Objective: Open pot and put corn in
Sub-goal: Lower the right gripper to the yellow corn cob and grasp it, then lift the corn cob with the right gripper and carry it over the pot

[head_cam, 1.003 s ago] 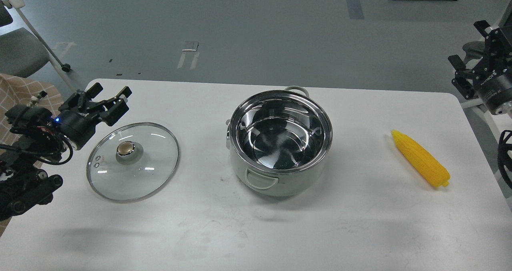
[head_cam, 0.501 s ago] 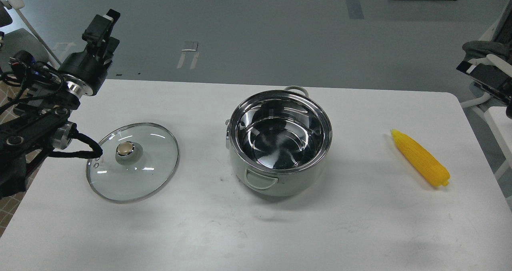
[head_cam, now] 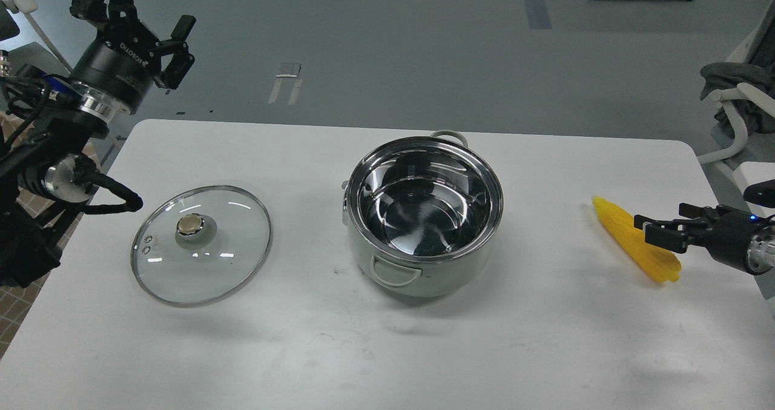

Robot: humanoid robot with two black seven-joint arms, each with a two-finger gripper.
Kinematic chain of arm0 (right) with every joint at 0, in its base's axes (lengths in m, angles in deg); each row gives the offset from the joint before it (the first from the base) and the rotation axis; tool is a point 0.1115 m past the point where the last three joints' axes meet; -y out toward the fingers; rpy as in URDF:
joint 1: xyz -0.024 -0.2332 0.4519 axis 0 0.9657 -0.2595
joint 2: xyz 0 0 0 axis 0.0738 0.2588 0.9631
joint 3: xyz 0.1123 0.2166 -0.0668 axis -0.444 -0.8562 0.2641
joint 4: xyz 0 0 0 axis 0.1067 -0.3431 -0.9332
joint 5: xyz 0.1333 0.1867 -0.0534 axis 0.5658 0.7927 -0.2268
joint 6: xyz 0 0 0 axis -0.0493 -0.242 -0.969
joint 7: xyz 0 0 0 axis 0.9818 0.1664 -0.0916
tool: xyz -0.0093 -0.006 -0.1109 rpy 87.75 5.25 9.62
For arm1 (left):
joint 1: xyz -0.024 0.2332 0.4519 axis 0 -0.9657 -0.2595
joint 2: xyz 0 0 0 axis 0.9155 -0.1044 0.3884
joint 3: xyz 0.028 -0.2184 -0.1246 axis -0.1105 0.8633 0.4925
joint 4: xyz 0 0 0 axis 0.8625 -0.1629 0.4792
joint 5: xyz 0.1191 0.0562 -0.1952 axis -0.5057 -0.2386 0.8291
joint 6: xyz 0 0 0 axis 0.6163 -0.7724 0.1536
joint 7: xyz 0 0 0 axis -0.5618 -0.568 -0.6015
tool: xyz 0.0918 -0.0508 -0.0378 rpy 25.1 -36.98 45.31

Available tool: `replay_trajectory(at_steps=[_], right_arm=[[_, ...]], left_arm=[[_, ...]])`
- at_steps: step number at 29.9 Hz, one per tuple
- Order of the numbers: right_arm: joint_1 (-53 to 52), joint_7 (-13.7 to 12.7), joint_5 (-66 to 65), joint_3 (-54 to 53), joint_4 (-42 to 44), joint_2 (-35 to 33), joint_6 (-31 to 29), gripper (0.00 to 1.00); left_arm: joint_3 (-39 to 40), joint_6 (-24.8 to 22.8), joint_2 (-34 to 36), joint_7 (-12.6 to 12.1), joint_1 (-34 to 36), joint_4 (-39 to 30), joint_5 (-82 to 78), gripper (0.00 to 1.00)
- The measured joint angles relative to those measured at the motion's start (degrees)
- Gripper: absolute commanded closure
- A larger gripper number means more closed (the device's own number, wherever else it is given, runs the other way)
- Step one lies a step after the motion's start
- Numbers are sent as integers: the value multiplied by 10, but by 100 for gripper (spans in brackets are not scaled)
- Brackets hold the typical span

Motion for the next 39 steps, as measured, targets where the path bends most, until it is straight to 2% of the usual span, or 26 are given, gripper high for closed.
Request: replay_trajectory(at_steps=[2,6,8,9,10,12,15,22,26,34,39], right_arm=[[1,0,-12,9,16,17,5,1],[0,0,-38,26,52,47,24,11],[0,0,-47,32,66,60,30,34],[0,0,-50,34,72,64,32,62],[0,0,-53,35,76,69,34,78],[0,0,-58,36,83,76,41,83],[3,0,-61,36,85,80,48,98],[5,0,-63,36,72,70,76,100],[-13,0,-58,34,31,47,83,100],[-190,0,-48,44,-19,10,45,100],[-335,0,5,147,-14,81,18,100]], left_arm=[[0,0,-2,0,0,0,0,3],[2,0,-3,0,0,0,0,3],[3,0,-3,0,0,-1,-1,3],[4,1,-3,0,0,-1,-1,3],[5,1,-3,0,0,-2,-1,3],[6,3,-3,0,0,-4,-1,3],[7,6,-3,0,1,-5,-1,3],[12,12,-2,0,1,-11,-1,3],[17,14,-2,0,1,-11,-1,3],[18,14,-1,0,1,-12,-2,3],[17,15,-2,0,2,-11,-2,3]])
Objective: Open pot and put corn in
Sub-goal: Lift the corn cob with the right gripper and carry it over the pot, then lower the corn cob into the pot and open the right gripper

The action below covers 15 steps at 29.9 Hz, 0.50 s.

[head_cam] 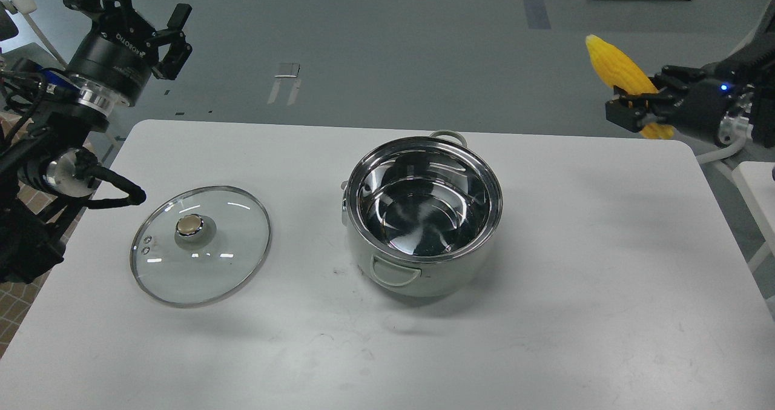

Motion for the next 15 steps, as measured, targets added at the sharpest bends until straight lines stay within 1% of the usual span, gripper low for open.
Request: replay_trajectory(at_steps=[4,8,11,15], right_arm=[[-67,0,41,85,7,82,-3,100],[-88,0,51,138,11,163,-6,100],[-99,0,53,180,12,203,-11,100],[-104,0,53,222,7,227,-13,100]], left_arm=[[0,2,1,0,0,0,0,3],[0,3,4,0,0,0,1,3],[-1,4,5,0,0,0,1,3],[-2,3,7,0,-1,0,1,3]])
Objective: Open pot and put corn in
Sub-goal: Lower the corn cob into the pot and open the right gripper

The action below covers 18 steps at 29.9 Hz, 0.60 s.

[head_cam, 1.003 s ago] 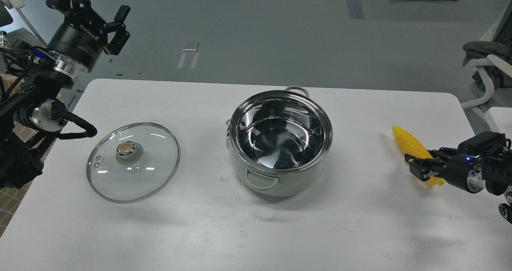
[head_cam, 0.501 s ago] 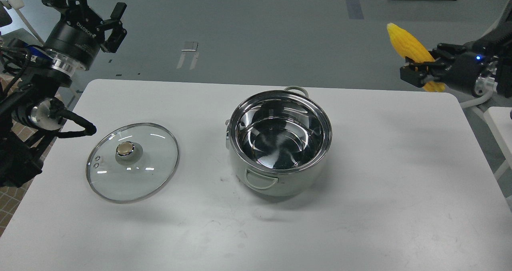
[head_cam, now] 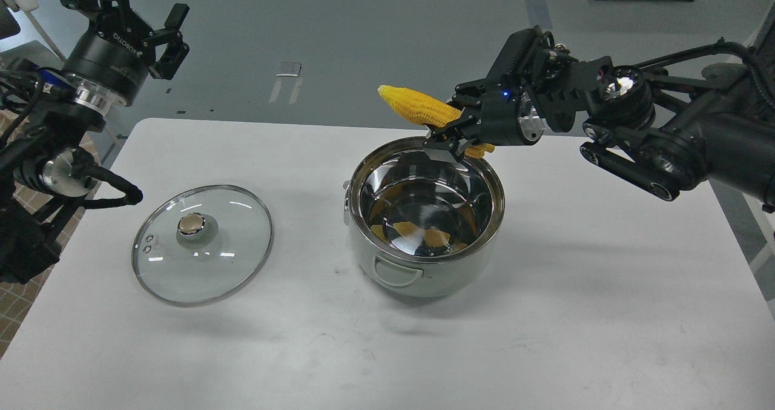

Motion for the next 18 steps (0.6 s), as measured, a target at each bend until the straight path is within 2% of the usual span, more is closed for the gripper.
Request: replay_trajectory(at_steps=[8,13,17,18], right_arm=[[0,0,0,54,-18,8,-12,98],[3,0,1,75,-20,19,-21,93],[5,0,17,82,-19,32,-27,82],[5,0,22,82,-19,35,-28,73]], left_arm=[[-1,0,0,0,0,0,1,3],[-1,0,-1,0,0,-2,1,3],[-1,0,-1,0,0,-2,1,3],[-1,0,-1,0,0,-2,1,3]])
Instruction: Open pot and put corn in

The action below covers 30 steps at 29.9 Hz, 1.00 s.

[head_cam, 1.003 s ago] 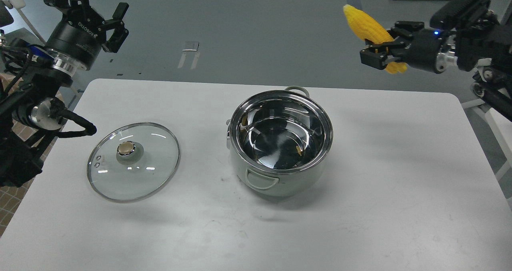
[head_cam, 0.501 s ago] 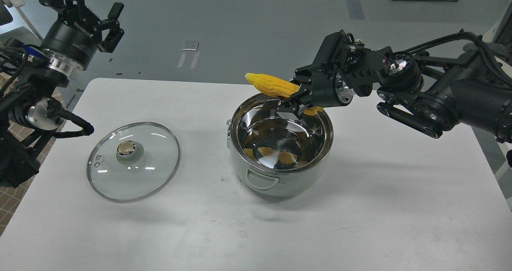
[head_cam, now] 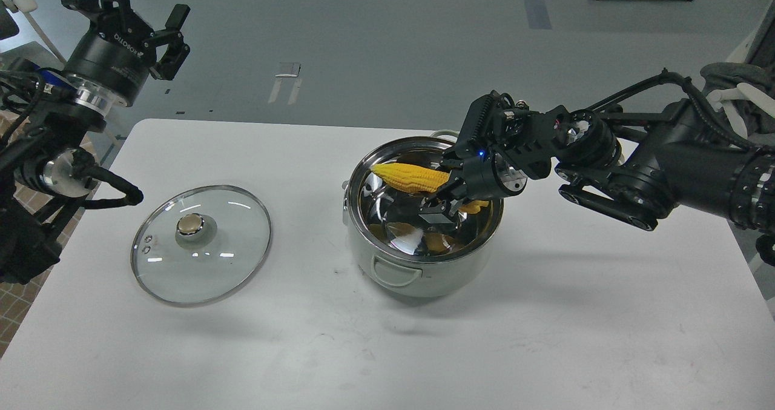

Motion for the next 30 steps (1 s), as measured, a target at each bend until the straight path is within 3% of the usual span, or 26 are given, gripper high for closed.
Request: replay_trajectory(at_steps=[1,8,11,15,22,30], right_arm=[[0,0,4,0,0,2,0,61],[4,0,18,8,1,11,-4,40],[4,0,22,17,1,11,-8,21],[5,0,25,20,-1,11,-9,6],[4,0,34,14,0,10,-9,2],[-54,0,152,-54,23,-23,-10,1]], left_arm=[[0,0,0,0,0,0,0,3],[0,0,0,0,0,0,0,3],[0,0,0,0,0,0,0,3],[1,0,0,0,0,0,0,3],[1,0,0,0,0,0,-1,3],[-4,0,-6,0,5,5,-2,3]])
